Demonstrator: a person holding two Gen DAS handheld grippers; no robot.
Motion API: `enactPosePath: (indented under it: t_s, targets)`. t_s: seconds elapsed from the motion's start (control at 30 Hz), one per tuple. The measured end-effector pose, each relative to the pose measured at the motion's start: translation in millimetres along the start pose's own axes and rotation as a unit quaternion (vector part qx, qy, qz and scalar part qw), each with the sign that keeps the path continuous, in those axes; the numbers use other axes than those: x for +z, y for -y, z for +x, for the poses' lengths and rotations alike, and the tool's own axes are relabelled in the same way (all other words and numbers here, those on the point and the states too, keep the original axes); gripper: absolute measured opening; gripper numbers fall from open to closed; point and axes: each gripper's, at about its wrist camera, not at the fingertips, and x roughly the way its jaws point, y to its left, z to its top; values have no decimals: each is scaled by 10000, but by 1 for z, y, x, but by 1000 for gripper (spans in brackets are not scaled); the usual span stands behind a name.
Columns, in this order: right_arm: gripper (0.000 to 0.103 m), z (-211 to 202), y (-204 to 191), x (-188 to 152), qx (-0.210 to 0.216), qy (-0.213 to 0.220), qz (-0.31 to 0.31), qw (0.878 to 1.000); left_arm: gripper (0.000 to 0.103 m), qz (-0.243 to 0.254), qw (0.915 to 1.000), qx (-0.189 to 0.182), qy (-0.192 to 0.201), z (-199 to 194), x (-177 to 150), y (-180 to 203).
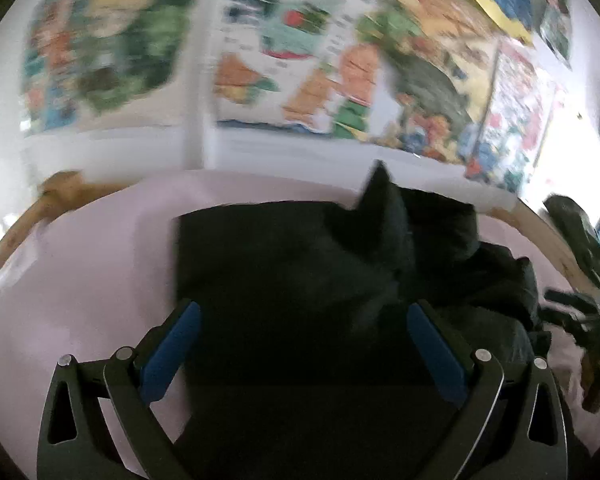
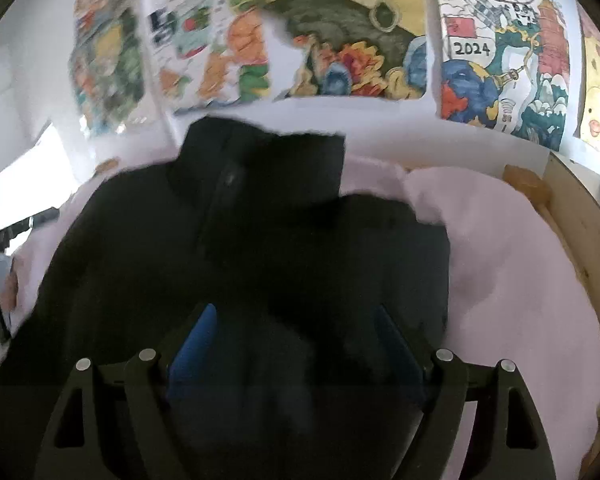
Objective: Fold large clothes
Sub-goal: 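Grasp the jacket hem with both grippers and lift it toward the collar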
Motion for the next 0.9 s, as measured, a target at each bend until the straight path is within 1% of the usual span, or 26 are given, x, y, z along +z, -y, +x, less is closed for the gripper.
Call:
enactPosePath:
  t_s: [0.03, 0.1, 0.13, 0.23, 0.3, 0.37, 0.43, 0.5, 0.53, 0.57, 0.6, 0.63, 0.67, 0.7, 0.73, 0.77, 0.83, 0.9]
  targets:
    - [81, 4, 2, 5, 12, 19, 110, 9999, 102, 18, 9999, -57, -96, 14, 7, 3]
    - [81, 21, 8, 27, 82, 69, 428, 9990, 102, -59, 9995, -138, -282, 42, 25, 7]
    - [81, 27, 9, 35, 90, 118, 474, 9988, 102, -130, 9991, -193, -344, 55, 34, 8]
    - [81, 46, 14, 59, 23, 322, 509, 9982, 102, -406, 9979, -441, -228, 84, 60, 11]
    - [81, 62, 21, 74, 60, 413, 681, 9968, 102, -596, 9965, -559, -151, 101, 77, 17]
    - [81, 78, 29, 84, 120, 498, 925, 9944, 102, -753, 9956, -536, -164, 118, 89, 18]
    - [80, 91, 35, 90, 85, 563, 1202, 9911, 101, -901, 9952, -356, -161, 131, 97, 20]
    - [79, 98, 43, 92, 118, 754, 1513, 9855, 97, -980, 9948, -247, -145, 143, 99, 21]
    - [75, 101, 45, 93, 135, 759, 1610, 9839, 93, -986, 9948, -231, -110, 146, 98, 21]
    - [66, 106, 48, 93, 139, 750, 1723, 9821, 82, -995, 9947, -242, -79, 151, 97, 21]
    - [57, 108, 49, 94, 156, 787, 1768, 9810, 65, -1010, 9945, -250, -103, 155, 97, 22]
    - [41, 109, 49, 93, 207, 801, 1769, 9807, 54, -1019, 9944, -246, -156, 158, 96, 21]
    - [33, 108, 49, 93, 235, 797, 1736, 9813, 32, -996, 9944, -230, -252, 163, 95, 21]
    - [30, 107, 47, 93, 226, 823, 1680, 9821, 14, -976, 9945, -271, -265, 162, 94, 21]
    - [24, 105, 45, 92, 236, 840, 1644, 9825, 12, -947, 9948, -299, -216, 158, 93, 23]
    - [20, 99, 43, 91, 273, 892, 1580, 9830, 10, -887, 9956, -304, -71, 152, 92, 23]
    - [18, 90, 40, 89, 308, 976, 1463, 9839, 9, -750, 9967, -296, 51, 139, 89, 27]
    - [17, 71, 33, 86, 343, 1151, 1206, 9854, 7, -561, 9981, -223, 120, 121, 85, 29]
